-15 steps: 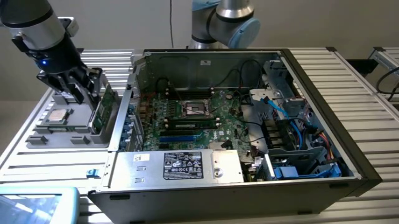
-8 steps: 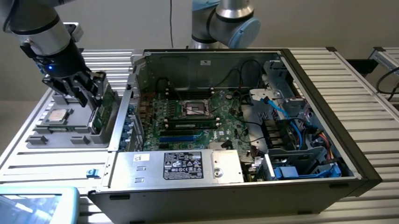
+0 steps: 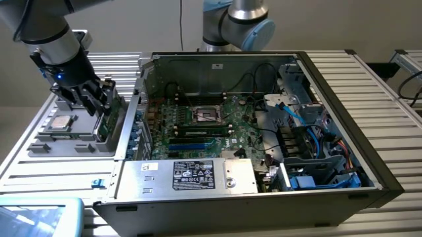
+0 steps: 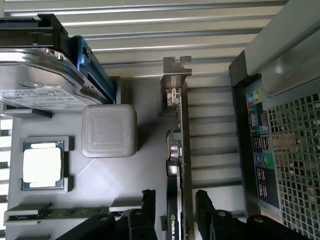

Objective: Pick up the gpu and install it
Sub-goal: 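Pick up the gpu and move the gpu toward the slot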

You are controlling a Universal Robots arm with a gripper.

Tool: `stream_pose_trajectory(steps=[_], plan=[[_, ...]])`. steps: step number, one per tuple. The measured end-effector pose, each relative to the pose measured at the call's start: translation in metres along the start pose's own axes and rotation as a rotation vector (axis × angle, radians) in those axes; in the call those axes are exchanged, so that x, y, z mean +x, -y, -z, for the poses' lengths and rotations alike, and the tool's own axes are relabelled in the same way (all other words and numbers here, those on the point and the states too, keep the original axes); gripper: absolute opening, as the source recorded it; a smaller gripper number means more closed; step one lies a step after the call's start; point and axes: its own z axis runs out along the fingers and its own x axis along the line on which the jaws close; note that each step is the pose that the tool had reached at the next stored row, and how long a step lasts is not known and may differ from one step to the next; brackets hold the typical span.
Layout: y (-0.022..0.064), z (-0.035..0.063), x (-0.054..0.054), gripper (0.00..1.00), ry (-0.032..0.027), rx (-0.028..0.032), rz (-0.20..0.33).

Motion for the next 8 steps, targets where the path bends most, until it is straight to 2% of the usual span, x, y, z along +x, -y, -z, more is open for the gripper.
stream_pose_trajectory(steps=[8], plan=[[-0.0004, -0.0135, 0.001, 0.46, 0.0029, -0.0003, 0.0]])
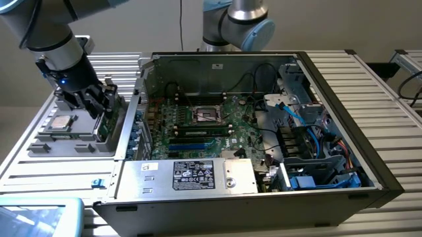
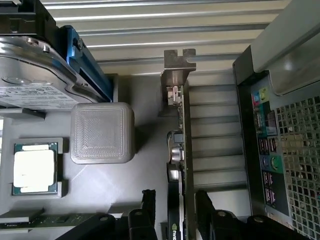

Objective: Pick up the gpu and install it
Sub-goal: 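Pick up the gpu and move the gpu toward the slot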

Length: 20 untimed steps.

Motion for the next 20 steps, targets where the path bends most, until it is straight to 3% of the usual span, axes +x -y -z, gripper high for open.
stream_pose_trajectory(steps=[11, 20], plan=[[-0.005, -0.0144, 0.001, 0.46, 0.0061, 0.0002, 0.001], [-0.0068, -0.0199, 0.001, 0.46, 0.0067, 0.0032, 0.001]])
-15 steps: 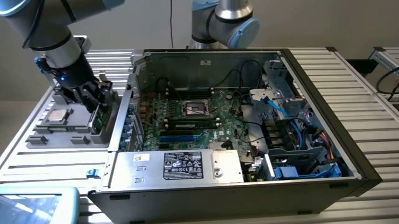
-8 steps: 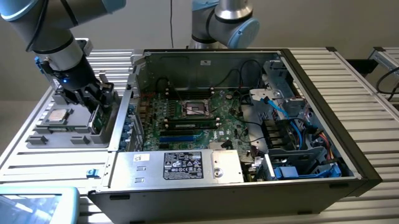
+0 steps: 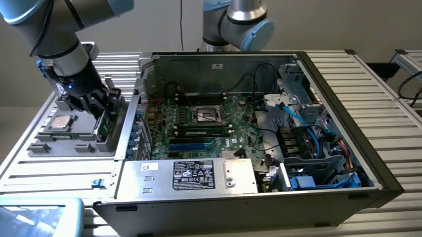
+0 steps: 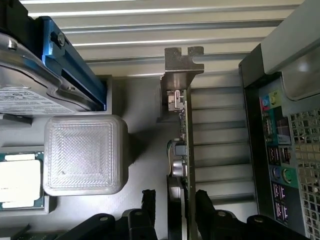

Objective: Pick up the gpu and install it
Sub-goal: 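Pick up the gpu and move the gpu toward the slot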

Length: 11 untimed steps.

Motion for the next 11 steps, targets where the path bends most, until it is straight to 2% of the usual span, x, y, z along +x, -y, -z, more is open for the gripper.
stream_pose_trajectory(steps=[7, 9, 11], plan=[[-0.0018, -0.0033, 0.0003, 0.44, 0.0004, 0.0048, 0.0], [-0.0018, -0.0032, 0.0003, 0.31, 0.0004, 0.0051, 0.0], [-0.0018, -0.0033, 0.0004, 0.3, 0.0004, 0.0049, 0.0]])
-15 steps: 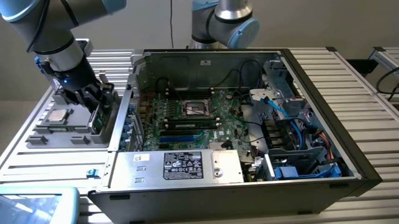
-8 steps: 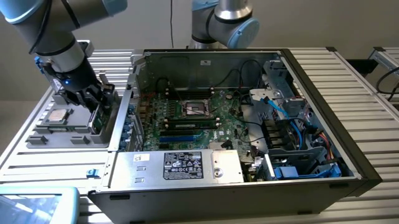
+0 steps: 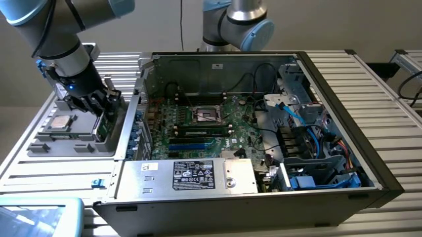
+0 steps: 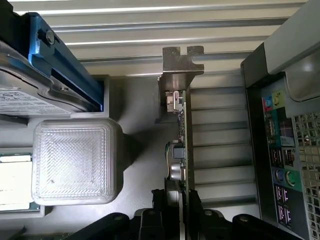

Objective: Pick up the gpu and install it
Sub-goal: 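Pick up the gpu and move the gpu toward the slot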

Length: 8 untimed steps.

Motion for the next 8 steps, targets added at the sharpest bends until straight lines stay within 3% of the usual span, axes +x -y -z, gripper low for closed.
stream_pose_trajectory(steps=[6, 8], plan=[[0.0009, 0.0017, -0.0002, 0.3, 0.0002, -0.0003, 0.0], [0.0005, 0.0094, -0.0006, 0.3, 0.0, -0.0002, 0.0]])
